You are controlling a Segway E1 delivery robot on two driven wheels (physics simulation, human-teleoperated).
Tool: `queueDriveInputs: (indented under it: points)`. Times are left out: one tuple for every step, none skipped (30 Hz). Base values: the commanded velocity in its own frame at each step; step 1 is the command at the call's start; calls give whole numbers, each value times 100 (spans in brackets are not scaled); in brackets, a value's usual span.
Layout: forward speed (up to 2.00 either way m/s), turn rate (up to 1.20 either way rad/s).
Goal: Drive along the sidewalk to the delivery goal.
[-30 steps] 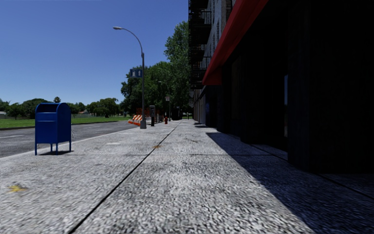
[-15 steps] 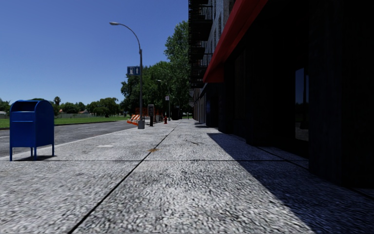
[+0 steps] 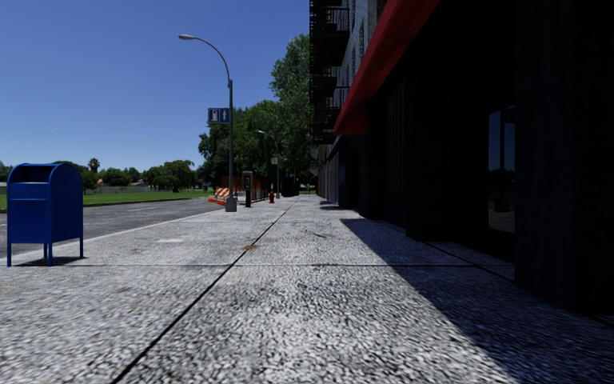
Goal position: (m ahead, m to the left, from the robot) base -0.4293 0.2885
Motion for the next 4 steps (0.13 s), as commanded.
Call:
queueDriveInputs:
  points:
    - [0, 0]
    - [0, 0]
    - [0, 0]
    - [0, 0]
